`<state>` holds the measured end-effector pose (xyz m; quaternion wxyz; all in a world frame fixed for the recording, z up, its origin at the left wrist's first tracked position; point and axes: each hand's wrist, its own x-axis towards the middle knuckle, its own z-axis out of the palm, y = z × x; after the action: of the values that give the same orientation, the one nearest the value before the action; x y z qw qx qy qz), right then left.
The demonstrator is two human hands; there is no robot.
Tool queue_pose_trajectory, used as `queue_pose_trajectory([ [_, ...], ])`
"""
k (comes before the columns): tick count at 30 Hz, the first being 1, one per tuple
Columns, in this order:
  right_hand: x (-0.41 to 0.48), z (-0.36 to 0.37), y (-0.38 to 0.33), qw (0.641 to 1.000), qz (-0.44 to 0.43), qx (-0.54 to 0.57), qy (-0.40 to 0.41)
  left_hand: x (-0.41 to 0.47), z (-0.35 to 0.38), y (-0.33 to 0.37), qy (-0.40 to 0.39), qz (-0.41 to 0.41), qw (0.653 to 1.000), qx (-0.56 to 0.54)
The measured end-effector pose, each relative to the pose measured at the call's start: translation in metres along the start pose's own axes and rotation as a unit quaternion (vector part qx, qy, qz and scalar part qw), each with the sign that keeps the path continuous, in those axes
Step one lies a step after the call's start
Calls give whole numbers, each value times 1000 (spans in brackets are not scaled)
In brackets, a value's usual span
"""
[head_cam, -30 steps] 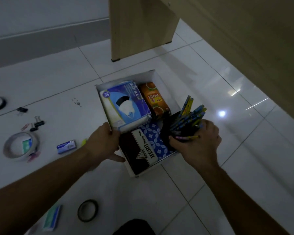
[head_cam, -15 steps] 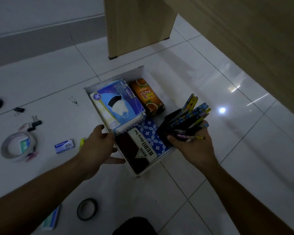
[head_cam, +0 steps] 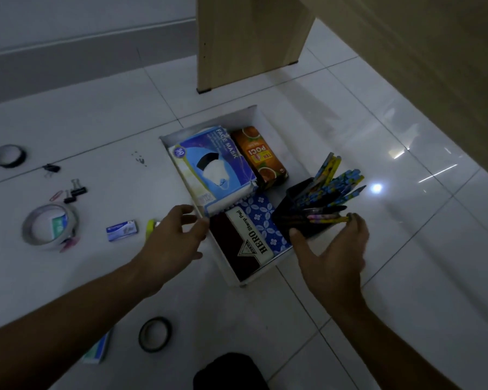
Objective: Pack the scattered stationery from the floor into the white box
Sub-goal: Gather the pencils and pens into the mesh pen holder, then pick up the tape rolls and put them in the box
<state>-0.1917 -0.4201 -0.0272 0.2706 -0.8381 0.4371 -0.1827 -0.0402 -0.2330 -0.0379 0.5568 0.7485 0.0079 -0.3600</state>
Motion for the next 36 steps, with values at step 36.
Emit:
queue_pose_trajectory([
  [36, -112, 143, -88, 728, -362, -168, -557, -67, -139, -111, 73, 1, 964, 256],
])
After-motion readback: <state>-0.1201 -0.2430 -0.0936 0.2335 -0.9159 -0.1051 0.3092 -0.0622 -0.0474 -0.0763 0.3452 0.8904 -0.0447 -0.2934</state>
